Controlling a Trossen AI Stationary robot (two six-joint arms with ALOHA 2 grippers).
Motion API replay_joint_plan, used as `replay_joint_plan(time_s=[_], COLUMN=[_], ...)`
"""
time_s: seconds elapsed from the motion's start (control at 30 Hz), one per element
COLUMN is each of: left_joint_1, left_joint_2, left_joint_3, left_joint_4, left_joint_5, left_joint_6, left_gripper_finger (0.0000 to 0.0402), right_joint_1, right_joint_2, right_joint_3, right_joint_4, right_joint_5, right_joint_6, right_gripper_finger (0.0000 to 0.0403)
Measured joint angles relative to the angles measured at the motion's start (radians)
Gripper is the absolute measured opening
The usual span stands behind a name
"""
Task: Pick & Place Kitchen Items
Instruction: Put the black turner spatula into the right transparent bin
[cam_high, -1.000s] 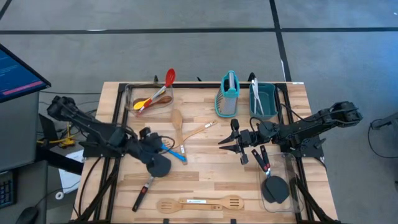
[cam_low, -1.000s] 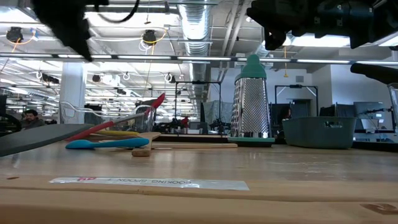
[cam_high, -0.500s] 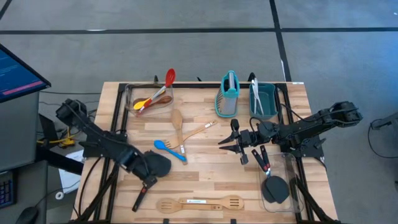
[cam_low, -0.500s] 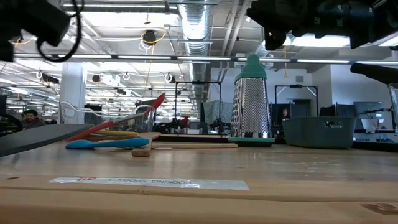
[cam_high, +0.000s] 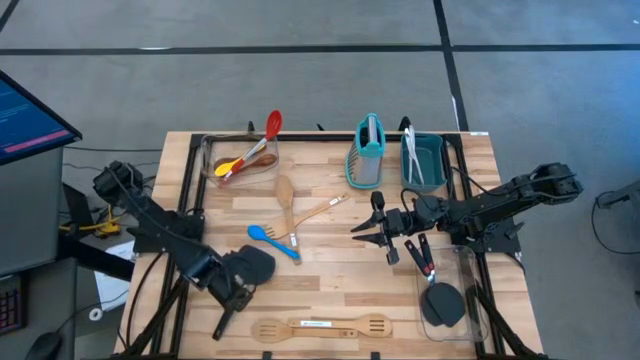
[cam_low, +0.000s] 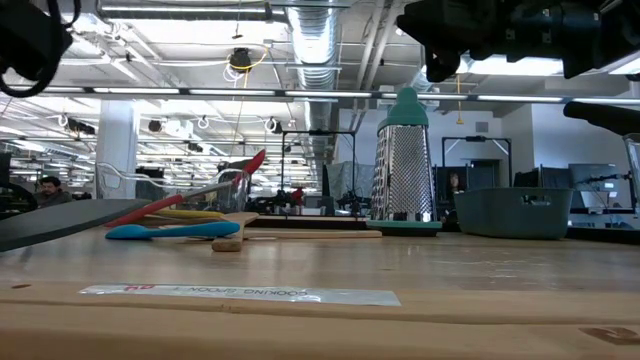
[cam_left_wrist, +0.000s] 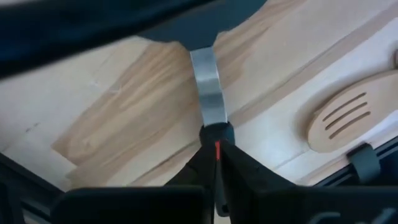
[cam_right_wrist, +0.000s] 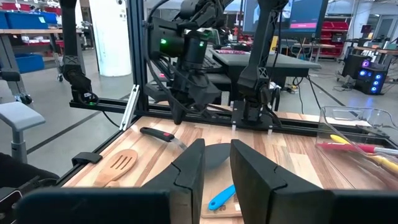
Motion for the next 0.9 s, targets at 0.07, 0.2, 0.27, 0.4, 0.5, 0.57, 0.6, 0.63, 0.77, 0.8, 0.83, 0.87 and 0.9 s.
replay_joint_plan(time_s=[0.07, 0.2, 0.27, 0.4, 0.5, 0.57, 0.6, 0.63, 0.77, 0.8, 0.83, 0.87, 0.9], left_joint_1=[-0.011, -0.027, -0.029, -0.029, -0.029, -0.028, -0.028, -0.028, -0.029, -0.029, -0.028, -0.027, -0.026], left_joint_2=[0.001, 0.006, 0.006, 0.006, 0.009, 0.009, 0.009, 0.009, 0.009, 0.009, 0.009, 0.009, 0.009], left_joint_3=[-0.003, -0.027, -0.042, -0.064, -0.077, -0.089, -0.096, -0.104, -0.138, -0.149, -0.16, -0.173, -0.187], left_joint_4=[0.006, 0.032, 0.066, 0.105, 0.125, 0.146, 0.148, 0.148, 0.157, 0.167, 0.184, 0.21, 0.244], left_joint_5=[-0.013, -0.023, -0.024, -0.048, -0.103, -0.112, -0.109, -0.103, -0.091, -0.092, -0.091, -0.092, -0.091], left_joint_6=[-0.025, -0.062, -0.074, -0.081, -0.091, -0.091, -0.091, -0.092, -0.094, -0.094, -0.095, -0.095, -0.095], left_gripper_finger=[0.0019, 0.0047, 0.0064, 0.0099, 0.0122, 0.0136, 0.0141, 0.0146, 0.0161, 0.0163, 0.0165, 0.0168, 0.017], right_joint_1=[0.0, 0.0, 0.0, 0.0, 0.0, -0.001, -0.001, -0.001, -0.003, -0.005, -0.008, -0.013, -0.017], right_joint_2=[0.0, 0.0, 0.0, 0.0, 0.0, 0.0, 0.0, 0.0, 0.0, 0.0, 0.0, 0.0, 0.0], right_joint_3=[0.0, 0.0, 0.0, 0.0, 0.0, 0.0, 0.0, 0.0, 0.0, 0.0, 0.0, 0.0, 0.0], right_joint_4=[0.0, -0.001, -0.005, -0.005, -0.005, -0.005, -0.005, -0.005, -0.005, -0.005, -0.005, -0.005, -0.005], right_joint_5=[0.0, 0.0, 0.0, 0.0, 0.0, 0.0, 0.0, 0.0, 0.0, 0.0, 0.0, 0.0, 0.0], right_joint_6=[0.0, -0.002, -0.002, -0.002, -0.002, -0.002, -0.002, -0.002, -0.002, -0.002, -0.002, -0.002, -0.002], right_gripper_finger=[0.007, 0.007, 0.007, 0.007, 0.007, 0.007, 0.007, 0.007, 0.007, 0.007, 0.007, 0.007, 0.007])
